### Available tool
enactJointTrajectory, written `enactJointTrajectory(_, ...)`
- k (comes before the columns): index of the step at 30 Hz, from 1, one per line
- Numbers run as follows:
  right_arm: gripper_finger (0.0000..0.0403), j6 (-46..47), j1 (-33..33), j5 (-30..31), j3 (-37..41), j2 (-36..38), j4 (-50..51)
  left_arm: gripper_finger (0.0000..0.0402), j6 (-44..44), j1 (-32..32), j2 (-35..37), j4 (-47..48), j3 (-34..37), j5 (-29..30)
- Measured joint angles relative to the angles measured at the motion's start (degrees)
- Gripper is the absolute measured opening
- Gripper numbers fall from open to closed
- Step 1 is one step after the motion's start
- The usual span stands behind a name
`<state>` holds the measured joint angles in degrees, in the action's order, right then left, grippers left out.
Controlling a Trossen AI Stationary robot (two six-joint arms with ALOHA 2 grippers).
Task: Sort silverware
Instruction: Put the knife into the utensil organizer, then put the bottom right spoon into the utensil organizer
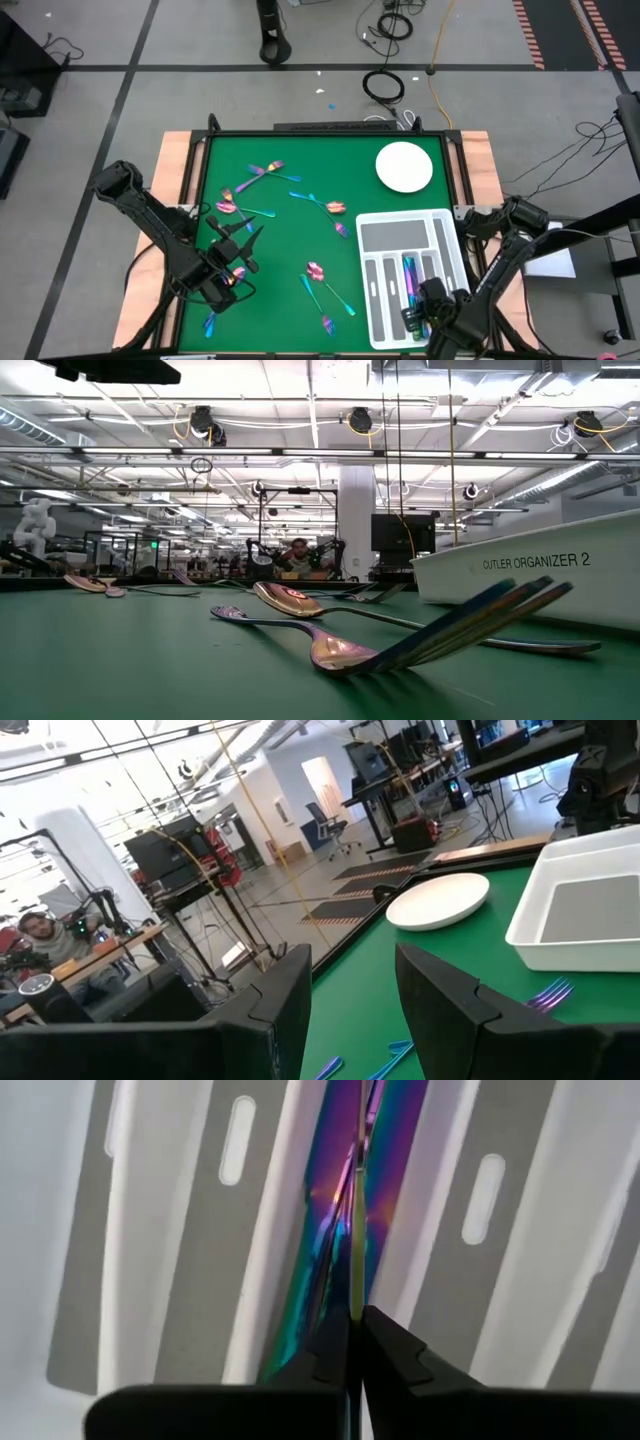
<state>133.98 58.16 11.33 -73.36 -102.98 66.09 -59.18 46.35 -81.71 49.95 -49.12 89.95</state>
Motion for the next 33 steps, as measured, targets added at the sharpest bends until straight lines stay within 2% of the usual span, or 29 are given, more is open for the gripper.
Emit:
enactJointTrajectory(11, 0.0075, 0.4, -0.9, -1.7, 0.0, 0.0, -3.2, 0.0148, 0.7, -0.2, 0.0, 0.0, 0.0, 0.0)
enactJointTrajectory(17, 0.0109, -0.9, -1.6, -6.1, 0.0, 0.4, -3.4, 0.0148, 1.5, -0.2, 0.0, 0.0, 0.0, 0.0)
enactJointTrajectory(24, 0.0120, -2.1, -2.3, -5.2, -5.4, 1.3, 5.4, 0.0148, 1.5, -0.2, 0.0, -3.7, 0.0, 0.0)
enactJointTrajectory(27, 0.0119, -3.4, -3.0, -2.4, -8.7, 1.3, 11.2, 0.0148, 1.5, -0.2, 0.0, -5.9, 0.0, 0.0)
enactJointTrajectory(31, 0.0119, -7.1, -4.8, 5.4, -12.3, 1.4, 15.2, 0.0148, 2.3, -0.7, 0.0, -7.7, 0.0, -0.1)
enactJointTrajectory(33, 0.0119, -11.8, -6.1, 8.7, -13.4, 1.4, 15.3, 0.0148, 6.0, -1.7, 0.0, -10.0, 0.0, -2.9)
